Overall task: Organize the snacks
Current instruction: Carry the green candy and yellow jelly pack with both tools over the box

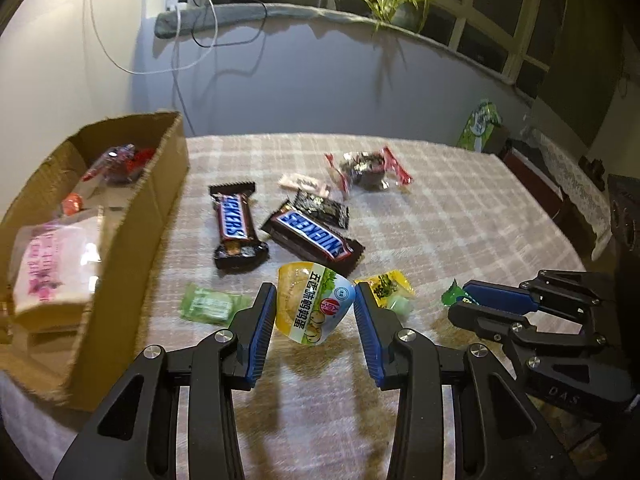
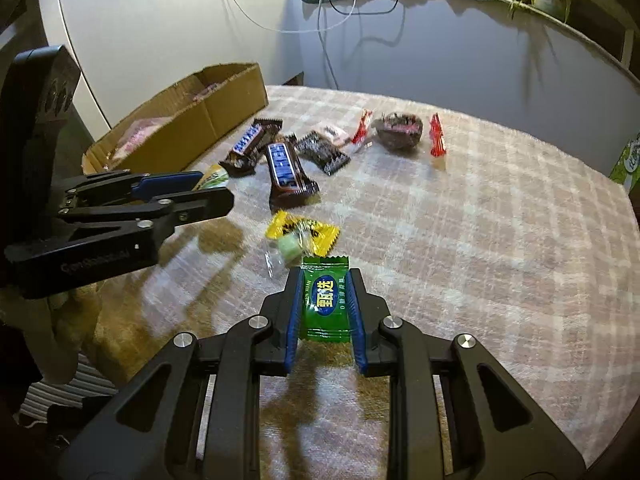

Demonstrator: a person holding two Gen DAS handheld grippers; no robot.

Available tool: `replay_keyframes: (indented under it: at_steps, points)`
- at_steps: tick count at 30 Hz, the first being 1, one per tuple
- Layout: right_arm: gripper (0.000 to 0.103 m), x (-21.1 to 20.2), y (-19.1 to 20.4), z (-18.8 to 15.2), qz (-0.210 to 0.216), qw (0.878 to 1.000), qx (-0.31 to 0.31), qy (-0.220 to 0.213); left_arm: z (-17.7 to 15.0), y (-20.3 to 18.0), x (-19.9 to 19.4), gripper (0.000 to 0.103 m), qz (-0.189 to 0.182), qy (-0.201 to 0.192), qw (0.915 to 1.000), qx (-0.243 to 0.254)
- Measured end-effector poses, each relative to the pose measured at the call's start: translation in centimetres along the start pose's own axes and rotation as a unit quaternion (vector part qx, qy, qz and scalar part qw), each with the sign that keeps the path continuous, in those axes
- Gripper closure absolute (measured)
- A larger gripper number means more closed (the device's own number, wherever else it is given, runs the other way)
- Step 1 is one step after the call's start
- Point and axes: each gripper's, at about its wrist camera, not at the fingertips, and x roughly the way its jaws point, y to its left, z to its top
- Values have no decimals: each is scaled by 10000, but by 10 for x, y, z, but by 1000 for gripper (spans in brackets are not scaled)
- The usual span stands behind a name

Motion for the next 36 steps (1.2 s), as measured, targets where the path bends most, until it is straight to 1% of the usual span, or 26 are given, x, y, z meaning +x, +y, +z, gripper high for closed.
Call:
replay_keyframes:
  at_steps: [8,17,26,36]
  points:
    - [81,-16,14,26,125,9993,-174,-308,7,22,-31,65,151,-330,9991,-203]
    - [81,-16,43,70,339,9964,-520,-584,10,57,-58,65,461,-607,9960,-459]
    - [81,3,80,117,584,9917,-864,-745,14,95,-71,65,744,-765,9918,-704]
    - [81,44,115,157,844,9881,-1108,-658,18,127,-69,65,945,-757,9886,-898]
